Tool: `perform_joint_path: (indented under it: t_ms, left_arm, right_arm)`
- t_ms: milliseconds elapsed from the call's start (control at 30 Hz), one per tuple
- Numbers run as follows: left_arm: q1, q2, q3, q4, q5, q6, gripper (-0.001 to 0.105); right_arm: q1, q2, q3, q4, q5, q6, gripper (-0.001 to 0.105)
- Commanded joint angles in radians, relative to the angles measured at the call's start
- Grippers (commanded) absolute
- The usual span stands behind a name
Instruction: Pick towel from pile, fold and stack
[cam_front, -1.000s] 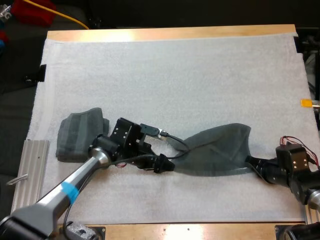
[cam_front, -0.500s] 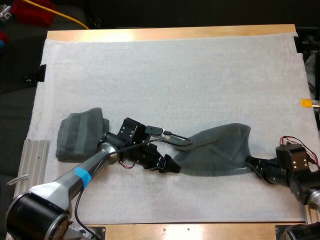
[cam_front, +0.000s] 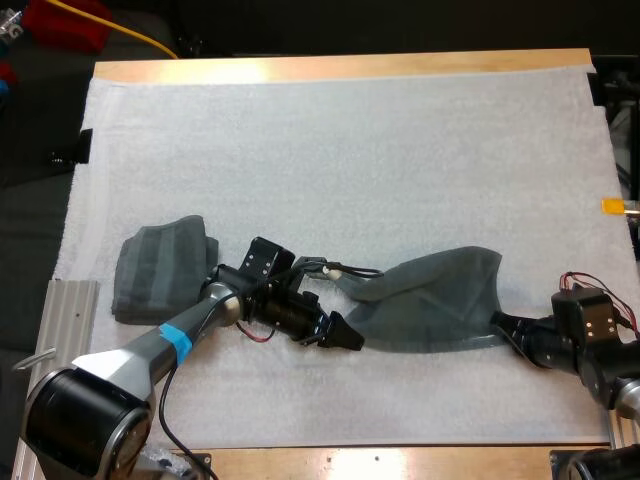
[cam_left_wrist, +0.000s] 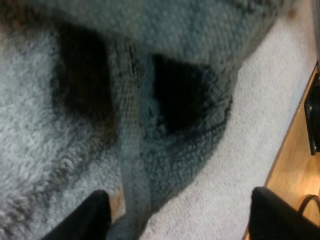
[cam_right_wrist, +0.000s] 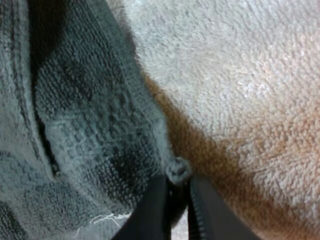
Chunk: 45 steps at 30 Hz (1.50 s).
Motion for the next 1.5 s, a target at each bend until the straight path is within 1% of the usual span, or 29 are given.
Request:
perform_joint_path:
  t_ms: [0, 133, 167, 200, 233, 333, 367, 467, 500, 533, 567, 667, 867, 933, 1100, 1167, 1300, 1400, 1467]
  left_arm:
    - [-0.002, 0.001, 0.0, -0.008, 0.023, 0.0, 0.055]
    - [-0.002, 0.001, 0.0, 0.001, 0.03, -0.002, 0.054]
    - [-0.002, 0.001, 0.0, 0.002, 0.044, -0.001, 0.054]
    - [-0.002, 0.001, 0.0, 0.007, 0.053, -0.001, 0.051]
    - [-0.002, 0.001, 0.0, 0.008, 0.057, -0.001, 0.047]
    - [-0.002, 0.001, 0.0, 0.008, 0.04, -0.001, 0.028]
    - [-0.002, 0.001, 0.0, 0.013, 0.015, -0.001, 0.023]
    - [-0.002, -0.006, 0.0, 0.03, -0.041, -0.001, 0.012]
    - [-0.002, -0.012, 0.0, 0.035, -0.079, -0.001, 0.007]
    - [-0.002, -0.016, 0.0, 0.037, -0.096, -0.001, 0.005]
    - [-0.002, -0.032, 0.0, 0.038, -0.135, 0.002, 0.0]
    - [-0.002, -0.057, 0.0, 0.038, -0.137, 0.024, 0.0]
    - [-0.002, -0.107, 0.0, 0.038, -0.152, 0.027, 0.0]
    - [-0.002, -0.113, 0.0, 0.039, -0.152, 0.027, 0.0]
    - [-0.002, -0.121, 0.0, 0.066, -0.151, 0.042, 0.0]
    - [-0.002, -0.137, 0.0, 0.078, -0.154, 0.05, 0.0]
    - [-0.002, -0.21, 0.0, 0.082, -0.166, 0.061, 0.0]
    - [-0.002, -0.257, 0.0, 0.086, -0.166, 0.061, 0.0]
    - [-0.002, -0.288, 0.0, 0.095, -0.176, 0.061, 0.0]
  right_arm:
    - [0.002, -0.004, 0.001, 0.015, 0.006, -0.011, 0.002]
    - [0.002, -0.004, 0.001, 0.015, 0.006, -0.011, 0.002]
    - [0.002, -0.004, 0.001, 0.015, 0.006, -0.011, 0.002]
    - [0.002, -0.004, 0.001, 0.015, 0.006, -0.011, 0.002]
    - [0.002, -0.004, 0.001, 0.015, 0.006, -0.011, 0.002]
    - [0.002, -0.004, 0.001, 0.015, 0.006, -0.011, 0.002]
    - [0.002, -0.004, 0.001, 0.015, 0.006, -0.011, 0.002]
    - [0.002, -0.004, 0.001, 0.015, 0.006, -0.011, 0.002]
    - [0.002, -0.004, 0.001, 0.015, 0.006, -0.011, 0.002]
    - [0.002, -0.004, 0.001, 0.015, 0.006, -0.011, 0.002]
    - [0.002, -0.004, 0.001, 0.015, 0.006, -0.011, 0.002]
    - [0.002, -0.004, 0.001, 0.015, 0.006, -0.011, 0.002]
    - [0.002, -0.004, 0.001, 0.015, 0.006, -0.014, 0.002]
    - [0.002, -0.004, 0.001, 0.015, 0.005, -0.023, 0.002]
    - [0.002, -0.004, -0.015, 0.021, -0.038, -0.065, 0.002]
    - [0.002, -0.004, -0.036, 0.047, -0.039, -0.08, 0.002]
    - [0.002, -0.004, -0.107, 0.138, -0.039, -0.163, 0.002]
    - [0.002, -0.004, -0.152, 0.193, -0.044, -0.203, 0.002]
    - [0.002, -0.004, -0.19, 0.23, -0.078, -0.227, 0.002]
